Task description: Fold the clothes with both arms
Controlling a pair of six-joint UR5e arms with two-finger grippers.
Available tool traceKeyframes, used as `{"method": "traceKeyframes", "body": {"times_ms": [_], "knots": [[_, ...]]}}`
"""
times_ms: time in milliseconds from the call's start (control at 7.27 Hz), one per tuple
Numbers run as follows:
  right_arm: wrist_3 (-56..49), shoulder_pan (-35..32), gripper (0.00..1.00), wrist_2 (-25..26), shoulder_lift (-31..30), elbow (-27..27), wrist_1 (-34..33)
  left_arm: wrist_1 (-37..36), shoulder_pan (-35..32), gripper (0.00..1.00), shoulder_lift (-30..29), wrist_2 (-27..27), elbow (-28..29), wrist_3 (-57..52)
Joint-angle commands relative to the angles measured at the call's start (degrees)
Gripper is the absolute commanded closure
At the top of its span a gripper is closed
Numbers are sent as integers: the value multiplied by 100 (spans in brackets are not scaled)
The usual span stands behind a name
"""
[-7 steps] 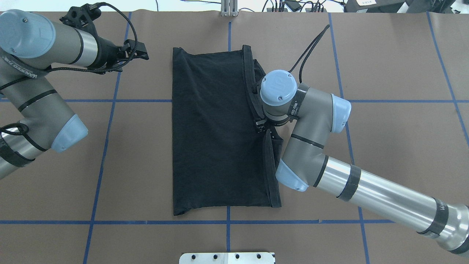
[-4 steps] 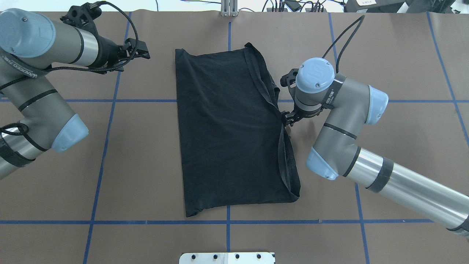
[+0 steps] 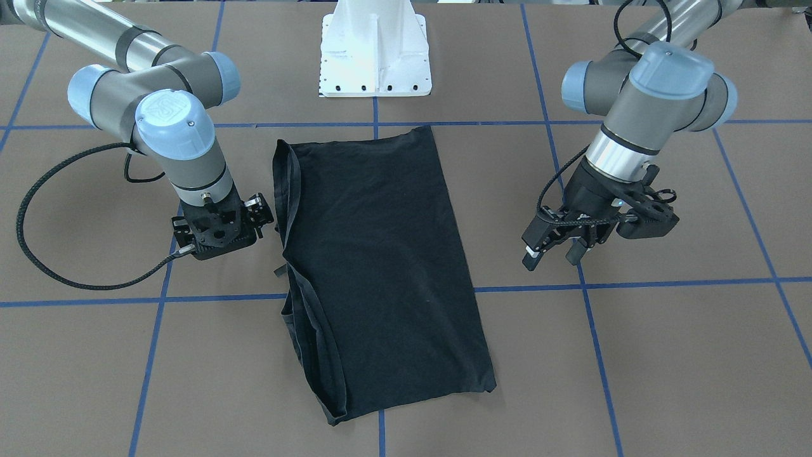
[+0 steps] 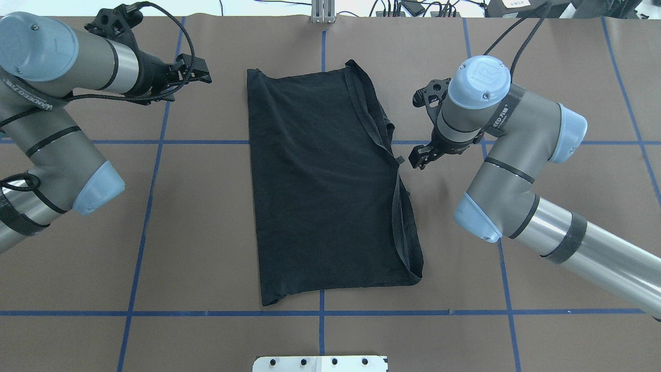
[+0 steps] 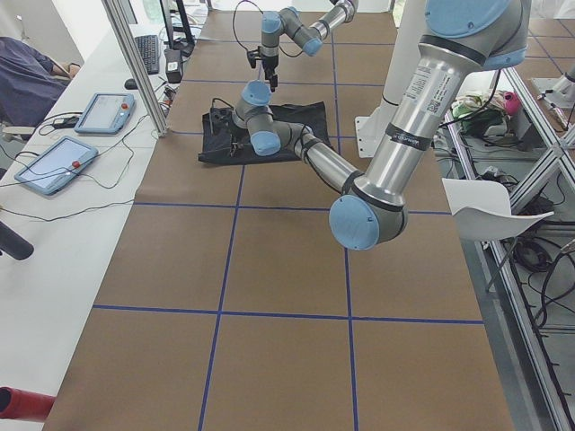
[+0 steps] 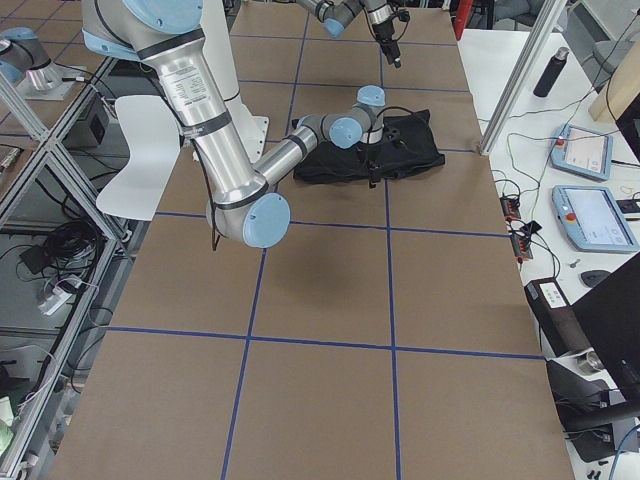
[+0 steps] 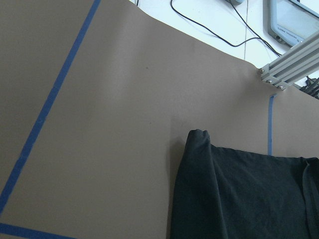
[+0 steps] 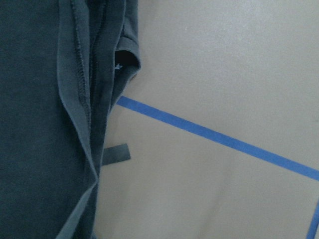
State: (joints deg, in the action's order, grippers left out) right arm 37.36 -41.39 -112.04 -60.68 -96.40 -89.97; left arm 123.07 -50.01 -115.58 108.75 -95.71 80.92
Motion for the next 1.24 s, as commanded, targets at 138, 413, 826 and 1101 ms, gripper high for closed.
{"method": "traceKeyframes", "body": {"times_ms": [138, 413, 826, 1101], "knots": [[857, 708, 0, 58, 73, -476, -491, 7, 0, 0, 9, 129, 0, 12], [1246, 1122, 0, 173, 136, -494, -714, 7, 9, 0, 36, 146, 44, 21], [1273, 1362, 0, 419, 144, -302, -995, 24, 9, 0, 45, 242, 53, 29], [1273, 1370, 0, 437, 127, -213, -1048, 24, 18, 0, 36, 243, 35, 29]]}}
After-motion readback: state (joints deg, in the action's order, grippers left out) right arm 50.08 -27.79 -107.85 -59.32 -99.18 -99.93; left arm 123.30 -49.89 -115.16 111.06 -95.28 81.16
